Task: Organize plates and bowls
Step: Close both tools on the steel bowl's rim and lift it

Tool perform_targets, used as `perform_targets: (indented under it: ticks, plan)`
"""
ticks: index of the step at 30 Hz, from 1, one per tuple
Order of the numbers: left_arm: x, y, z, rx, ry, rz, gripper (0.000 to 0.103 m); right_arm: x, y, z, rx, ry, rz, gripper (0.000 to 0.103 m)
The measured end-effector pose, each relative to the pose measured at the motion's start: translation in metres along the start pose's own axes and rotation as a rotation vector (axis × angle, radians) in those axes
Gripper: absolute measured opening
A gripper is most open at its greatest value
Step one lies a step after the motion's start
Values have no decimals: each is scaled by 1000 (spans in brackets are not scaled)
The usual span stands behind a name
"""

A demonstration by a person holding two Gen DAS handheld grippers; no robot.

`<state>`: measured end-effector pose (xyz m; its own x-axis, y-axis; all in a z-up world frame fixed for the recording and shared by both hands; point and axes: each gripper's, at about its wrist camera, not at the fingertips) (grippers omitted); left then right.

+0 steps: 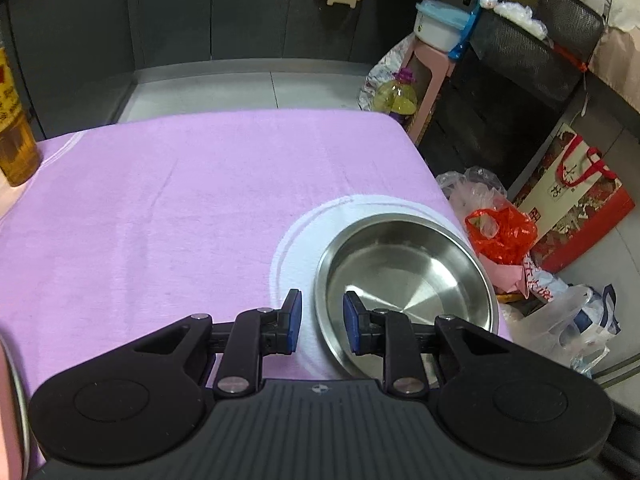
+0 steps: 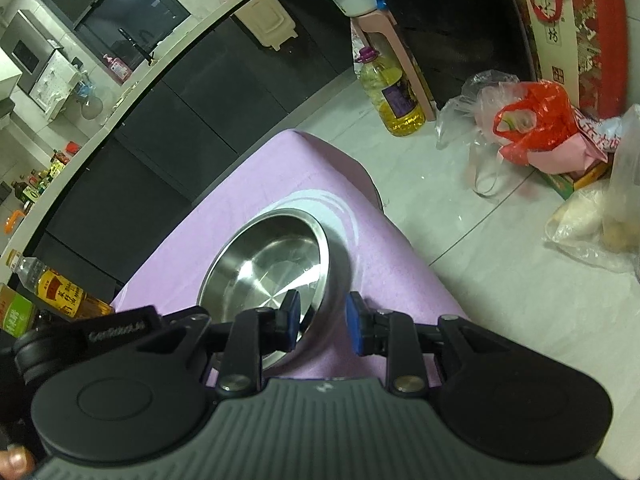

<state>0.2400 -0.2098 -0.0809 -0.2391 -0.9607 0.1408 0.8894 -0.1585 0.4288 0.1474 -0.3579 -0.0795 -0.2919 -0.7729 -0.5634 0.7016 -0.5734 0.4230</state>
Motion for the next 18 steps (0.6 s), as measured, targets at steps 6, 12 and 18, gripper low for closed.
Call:
perform_targets:
  ticks: [6,12,18]
  plan:
    - [7,-2,-9,-29,23,-35,12,-3,-2,-2,17,-11,54,20]
    - [11,-7,-2,-25,50,-70,12,-3,-6,2,19,-10,78,13]
    - [1,-14,23,10,77,-70,13,-9,-12,11,16,60,111,13]
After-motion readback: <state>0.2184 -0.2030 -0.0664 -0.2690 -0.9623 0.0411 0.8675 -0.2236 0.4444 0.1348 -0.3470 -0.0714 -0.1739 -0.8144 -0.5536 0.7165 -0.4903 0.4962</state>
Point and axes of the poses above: each gripper's, at about its wrist camera, not at the fingertips, and z roughly against the way its jaws point, x to its right, y to its top, and after that the axes turned 11 degrees about -x, right-handed
